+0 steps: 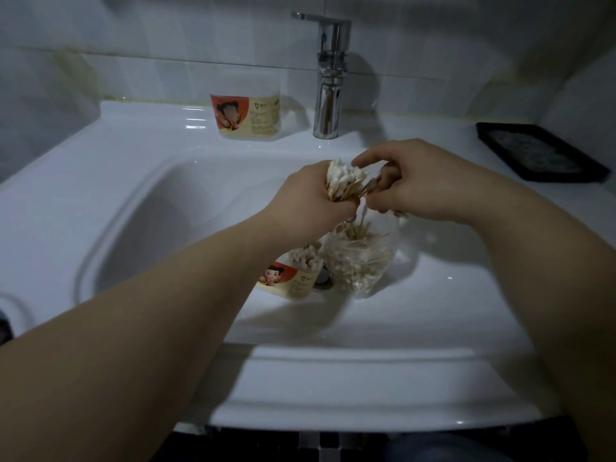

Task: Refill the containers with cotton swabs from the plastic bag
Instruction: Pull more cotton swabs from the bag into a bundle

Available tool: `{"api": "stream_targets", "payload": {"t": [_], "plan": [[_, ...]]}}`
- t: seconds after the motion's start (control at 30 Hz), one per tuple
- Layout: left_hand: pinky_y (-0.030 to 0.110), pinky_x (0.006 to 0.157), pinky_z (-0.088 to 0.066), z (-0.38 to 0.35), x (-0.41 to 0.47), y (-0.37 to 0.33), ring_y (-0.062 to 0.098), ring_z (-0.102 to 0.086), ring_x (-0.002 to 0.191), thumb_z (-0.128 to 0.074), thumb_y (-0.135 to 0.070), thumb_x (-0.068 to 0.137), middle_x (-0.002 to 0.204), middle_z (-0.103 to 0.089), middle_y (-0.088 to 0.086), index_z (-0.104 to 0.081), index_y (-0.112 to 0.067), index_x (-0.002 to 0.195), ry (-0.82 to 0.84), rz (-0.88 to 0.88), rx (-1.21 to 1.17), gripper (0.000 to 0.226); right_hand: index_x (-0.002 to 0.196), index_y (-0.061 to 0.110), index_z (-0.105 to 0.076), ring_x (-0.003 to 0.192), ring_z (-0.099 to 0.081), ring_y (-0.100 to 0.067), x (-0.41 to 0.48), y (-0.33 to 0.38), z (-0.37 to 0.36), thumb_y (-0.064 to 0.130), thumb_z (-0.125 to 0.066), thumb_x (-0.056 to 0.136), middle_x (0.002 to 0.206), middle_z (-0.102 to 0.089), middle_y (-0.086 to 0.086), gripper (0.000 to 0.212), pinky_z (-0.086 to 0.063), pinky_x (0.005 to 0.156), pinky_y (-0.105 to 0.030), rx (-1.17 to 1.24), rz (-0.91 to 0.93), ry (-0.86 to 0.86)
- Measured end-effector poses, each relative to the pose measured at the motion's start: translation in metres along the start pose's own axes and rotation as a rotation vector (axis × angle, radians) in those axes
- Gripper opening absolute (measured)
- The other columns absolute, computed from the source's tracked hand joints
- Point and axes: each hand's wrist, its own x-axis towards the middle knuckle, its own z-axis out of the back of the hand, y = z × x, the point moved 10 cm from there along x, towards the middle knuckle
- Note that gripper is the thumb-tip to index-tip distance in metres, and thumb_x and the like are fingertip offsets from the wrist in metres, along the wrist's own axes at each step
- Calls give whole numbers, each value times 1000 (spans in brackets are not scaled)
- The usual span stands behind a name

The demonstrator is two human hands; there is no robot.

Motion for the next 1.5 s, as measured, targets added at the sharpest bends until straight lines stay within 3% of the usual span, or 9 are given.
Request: {"api": "stream_targets", "payload": {"t": [0.1, 0.2, 0.33, 0.5, 0.77, 0.93, 1.13, 1.23, 1.5], "plan": [[38, 73, -60, -2, 1, 0, 13, -70, 76, -72, -17, 83, 83, -72, -5, -67, -25, 95, 18, -9, 51, 15, 128, 34, -67, 78, -68, -15, 0, 4, 1, 16, -82, 83, 85, -70, 2, 50, -56, 79, -37, -80, 33, -5], [33, 68, -57, -3, 0, 2, 13, -68, 73, -72, -17, 81, 77, -70, -7, -66, -29, 87, 24, 12, 47, 15, 127, 36, -68, 68, -61, -1, -2, 7, 1, 16, -82, 85, 83, -68, 5, 48, -48, 71, -26, -85, 48, 12], [39, 70, -60, -4, -2, 4, 22, -73, 80, -73, -12, 82, 83, -76, 4, -71, -19, 97, 35, 78, -70, 17, 126, 37, -67, 72, -62, 6, -5, 10, 7, 14, -80, 87, 84, -71, 9, 47, -46, 72, -18, -102, 69, -48], [22, 57, -54, -7, -3, 8, 10, -67, 66, -73, -7, 86, 76, -70, 4, -71, -10, 96, 81, 202, -295, 11, 123, 37, -70, 76, -61, 16, -3, 10, 19, 14, -77, 88, 84, -72, 17, 42, -39, 71, -6, -130, 92, -173], [29, 63, -58, -5, -3, 20, 19, -69, 73, -69, -12, 93, 76, -70, 5, -70, -6, 97, 19, 318, -545, 7, 105, 37, -74, 79, -72, -9, -5, 2, 38, 11, -74, 89, 86, -75, 7, 31, -59, 75, -24, 68, 47, -298], [36, 77, -63, -12, -5, 14, 22, -76, 90, -63, -13, 99, 99, -78, 10, -66, -5, 115, 82, 304, -702, 18, 97, 15, -73, 74, -77, -27, -5, 8, 24, -1, -75, 87, 80, -74, -15, 19, -65, 72, -34, 423, 45, -248], [29, 68, -56, -15, -6, 5, 15, -68, 75, -63, -9, 98, 85, -69, 3, -67, -12, 105, 165, 233, -704, 8, 96, 28, -78, 62, -70, -9, 0, 7, 24, 28, -84, 83, 77, -76, 3, 14, -58, 64, -29, 214, 73, -330], [28, 66, -55, -14, -4, 5, 14, -66, 73, -68, -9, 95, 82, -65, 3, -67, -12, 102, 163, 213, -688, 7, 100, 32, -78, 76, -73, -7, 1, 4, 27, 34, -84, 80, 80, -76, 9, 21, -62, 79, -39, 189, 76, -362], [29, 71, -59, -16, -5, 9, 19, -70, 78, -64, -3, 97, 86, -70, 9, -66, 2, 123, 174, 237, -769, 27, 133, 31, -67, 109, -66, 2, 2, 18, 0, 42, -73, 88, 124, -70, 15, 46, -54, 102, -38, 59, 138, -123]]}}
